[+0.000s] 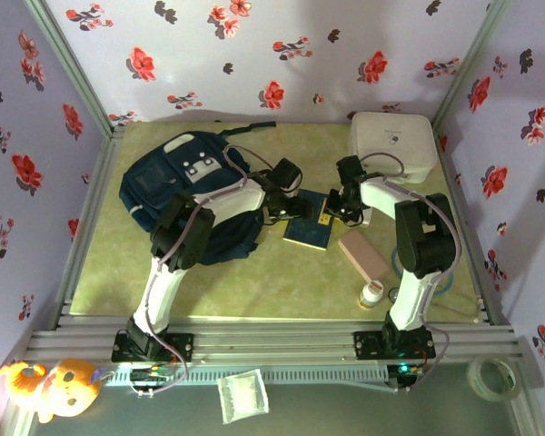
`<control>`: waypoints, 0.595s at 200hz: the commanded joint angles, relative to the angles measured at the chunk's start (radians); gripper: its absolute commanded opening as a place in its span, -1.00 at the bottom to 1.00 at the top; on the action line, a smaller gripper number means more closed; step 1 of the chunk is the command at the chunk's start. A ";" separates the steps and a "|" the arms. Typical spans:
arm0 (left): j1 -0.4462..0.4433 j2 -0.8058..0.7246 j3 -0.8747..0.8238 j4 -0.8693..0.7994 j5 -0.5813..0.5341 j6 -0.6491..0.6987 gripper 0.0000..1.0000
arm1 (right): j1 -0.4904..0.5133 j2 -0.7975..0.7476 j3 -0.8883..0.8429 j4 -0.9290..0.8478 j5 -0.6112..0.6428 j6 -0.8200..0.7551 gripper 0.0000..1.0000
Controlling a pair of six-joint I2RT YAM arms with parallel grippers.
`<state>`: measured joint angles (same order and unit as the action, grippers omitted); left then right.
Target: Pack books, pencil case, and school supplies into a backpack
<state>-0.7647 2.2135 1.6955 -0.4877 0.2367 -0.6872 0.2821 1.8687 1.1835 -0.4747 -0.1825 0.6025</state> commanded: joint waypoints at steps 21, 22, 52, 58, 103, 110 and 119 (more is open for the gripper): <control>0.001 0.041 0.016 -0.013 0.006 -0.039 0.42 | 0.007 0.025 -0.035 0.026 -0.035 0.031 -0.46; 0.002 0.041 0.016 -0.014 0.005 -0.040 0.43 | 0.006 0.026 -0.035 0.026 -0.036 0.031 -0.46; 0.000 0.053 0.028 -0.023 0.008 -0.041 0.45 | 0.007 0.022 -0.047 0.034 -0.039 0.040 -0.45; -0.002 0.054 0.032 -0.023 0.012 -0.040 0.45 | 0.006 0.022 -0.048 0.037 -0.041 0.042 -0.45; -0.003 0.072 0.066 -0.018 0.088 -0.046 0.48 | 0.006 0.021 -0.067 0.058 -0.057 0.062 -0.45; -0.003 0.072 0.067 -0.010 0.103 -0.050 0.48 | 0.006 0.020 -0.069 0.062 -0.058 0.066 -0.45; -0.003 0.067 0.067 -0.002 0.123 -0.058 0.47 | 0.008 0.021 -0.070 0.068 -0.062 0.073 -0.45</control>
<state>-0.7597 2.2452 1.7367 -0.5194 0.2668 -0.7170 0.2810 1.8683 1.1477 -0.4114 -0.2073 0.6407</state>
